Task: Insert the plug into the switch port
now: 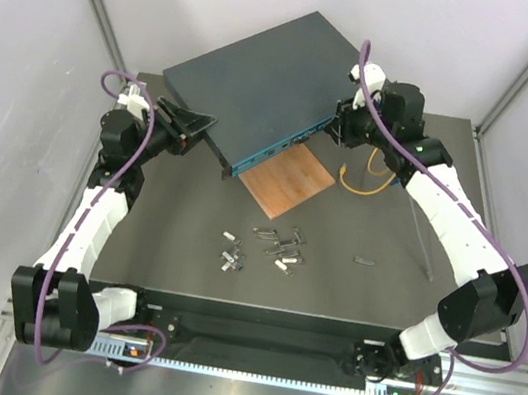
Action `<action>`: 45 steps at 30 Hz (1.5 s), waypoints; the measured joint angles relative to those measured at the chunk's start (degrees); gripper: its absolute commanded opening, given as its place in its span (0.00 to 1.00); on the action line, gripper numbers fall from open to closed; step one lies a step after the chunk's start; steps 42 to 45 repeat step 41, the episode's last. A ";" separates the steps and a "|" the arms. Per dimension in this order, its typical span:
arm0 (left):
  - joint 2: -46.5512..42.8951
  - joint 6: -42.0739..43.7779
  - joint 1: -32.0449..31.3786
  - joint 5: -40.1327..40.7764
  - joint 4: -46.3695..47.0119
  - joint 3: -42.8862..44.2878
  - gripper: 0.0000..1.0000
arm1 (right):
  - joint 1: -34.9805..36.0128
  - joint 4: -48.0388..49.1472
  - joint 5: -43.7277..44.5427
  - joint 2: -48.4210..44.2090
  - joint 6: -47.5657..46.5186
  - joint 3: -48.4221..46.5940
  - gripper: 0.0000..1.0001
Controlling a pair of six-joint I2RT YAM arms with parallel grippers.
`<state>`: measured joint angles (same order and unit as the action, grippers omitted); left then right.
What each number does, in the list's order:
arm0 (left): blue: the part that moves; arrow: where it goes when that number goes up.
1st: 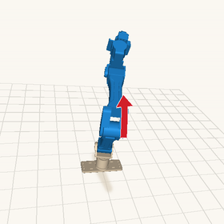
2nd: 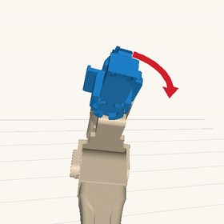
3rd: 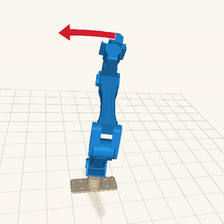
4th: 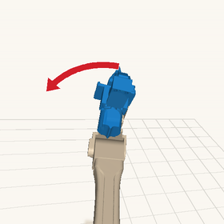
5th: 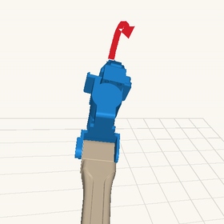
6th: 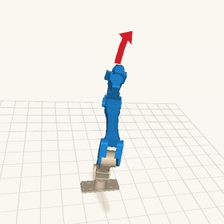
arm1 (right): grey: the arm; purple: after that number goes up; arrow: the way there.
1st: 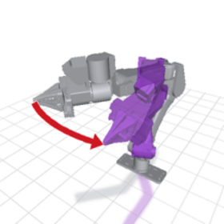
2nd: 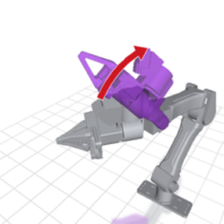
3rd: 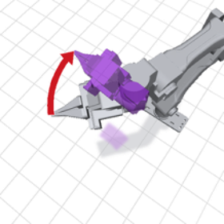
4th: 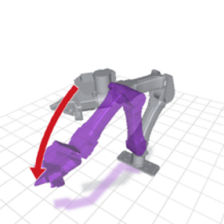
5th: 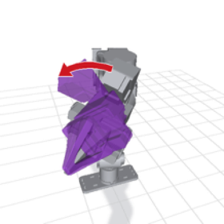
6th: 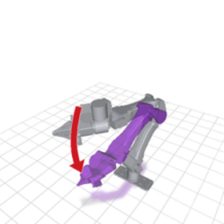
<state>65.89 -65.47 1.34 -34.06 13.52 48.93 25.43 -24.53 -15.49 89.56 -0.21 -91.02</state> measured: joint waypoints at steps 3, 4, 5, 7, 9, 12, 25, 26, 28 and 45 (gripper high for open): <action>-0.09 0.09 0.02 -0.20 -0.09 0.07 0.42 | -0.90 0.98 -1.95 -0.85 -0.87 1.40 0.37; -0.13 0.11 0.04 -0.24 -0.22 0.11 0.47 | -1.44 1.14 -3.19 -1.25 -1.09 1.92 0.38; -0.13 0.13 0.13 -0.37 -0.28 0.15 0.57 | -1.73 1.09 -4.22 -1.70 -1.29 2.56 0.38; -0.15 0.24 0.55 -0.87 -0.35 0.17 0.66 | -3.13 0.92 -6.43 -3.17 -1.66 3.96 0.39; -0.15 1.79 1.16 -1.36 -0.35 0.33 0.83 | -5.51 0.76 -8.70 -5.14 -1.81 5.51 0.40; -0.63 3.19 3.34 -2.38 -1.86 0.48 0.99 | -9.73 0.66 -11.61 -8.33 -2.14 7.32 0.41; -2.80 22.93 21.57 -8.15 -32.22 14.75 0.99 | -26.77 -5.44 -19.74 -20.50 -4.39 15.74 1.00; -1.88 25.90 21.66 -7.74 -35.52 17.03 0.99 | -28.48 -6.08 -19.85 -21.11 -4.79 16.85 1.00; -0.28 34.69 21.77 -5.49 -42.95 20.92 0.99 | -31.30 -8.17 -19.82 -21.75 -5.64 18.84 1.00; 2.82 66.90 21.84 6.27 -60.92 13.75 0.99 | -37.48 -16.87 -11.82 -18.12 -16.79 30.34 1.00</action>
